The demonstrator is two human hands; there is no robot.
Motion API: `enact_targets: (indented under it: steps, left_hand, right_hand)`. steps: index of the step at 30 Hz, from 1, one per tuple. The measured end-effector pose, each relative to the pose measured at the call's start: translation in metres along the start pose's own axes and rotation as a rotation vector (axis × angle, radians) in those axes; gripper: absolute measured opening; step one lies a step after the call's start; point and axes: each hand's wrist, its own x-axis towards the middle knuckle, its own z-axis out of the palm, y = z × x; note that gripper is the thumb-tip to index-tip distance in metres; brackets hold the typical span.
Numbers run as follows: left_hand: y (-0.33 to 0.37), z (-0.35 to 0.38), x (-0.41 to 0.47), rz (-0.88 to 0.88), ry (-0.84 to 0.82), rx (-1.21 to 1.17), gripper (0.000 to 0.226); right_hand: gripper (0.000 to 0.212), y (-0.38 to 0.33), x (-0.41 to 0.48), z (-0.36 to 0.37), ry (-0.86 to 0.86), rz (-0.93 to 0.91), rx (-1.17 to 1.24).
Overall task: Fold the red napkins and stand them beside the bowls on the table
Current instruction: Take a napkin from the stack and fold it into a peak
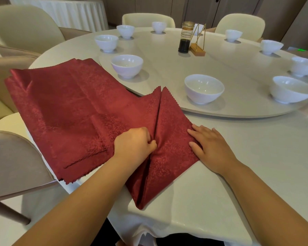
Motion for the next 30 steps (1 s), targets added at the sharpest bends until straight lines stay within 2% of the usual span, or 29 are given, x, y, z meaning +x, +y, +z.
enact_targets:
  steps: [2, 5, 8, 12, 15, 18, 21, 25, 27, 30]
  left_hand:
    - [0.001, 0.001, 0.000, -0.010, 0.009, -0.023, 0.020]
    - [0.000, 0.000, 0.001, -0.056, 0.050, -0.122, 0.017]
    - [0.000, 0.000, 0.004, -0.071, 0.119, -0.181, 0.016]
    - [0.003, 0.002, 0.005, -0.046, 0.056, -0.138, 0.020]
    - [-0.001, -0.007, -0.004, 0.020, 0.032, -0.191, 0.023]
    - [-0.016, -0.015, -0.032, 0.201, 0.129, -0.233, 0.031]
    - [-0.029, 0.001, -0.059, 0.347, 0.219, -0.104, 0.046]
    - [-0.031, 0.024, -0.074, 0.315, 0.172, 0.047, 0.064]
    - [-0.030, 0.029, -0.073, 0.323, 0.206, 0.067, 0.055]
    - [-0.029, 0.034, -0.072, 0.321, 0.251, 0.090, 0.053]
  right_hand:
    - [0.093, 0.000, 0.000, 0.000, -0.001, -0.001, -0.004]
    - [0.080, -0.001, 0.000, -0.001, -0.010, 0.006, -0.009]
    - [0.090, -0.002, 0.000, -0.002, -0.009, 0.006, -0.009]
    - [0.094, -0.001, 0.000, -0.002, -0.013, 0.010, -0.005]
    - [0.090, -0.001, -0.001, -0.002, 0.014, 0.013, 0.008]
    - [0.085, -0.001, -0.002, -0.002, 0.044, -0.008, 0.023]
    - [0.080, 0.001, -0.002, 0.000, 0.145, -0.042, 0.065]
    - [0.056, -0.019, -0.011, -0.005, 0.312, -0.142, 0.046]
    - [0.048, -0.042, -0.020, -0.001, 0.357, -0.247, 0.003]
    - [0.052, -0.068, -0.036, 0.019, 0.273, -0.370, -0.064]
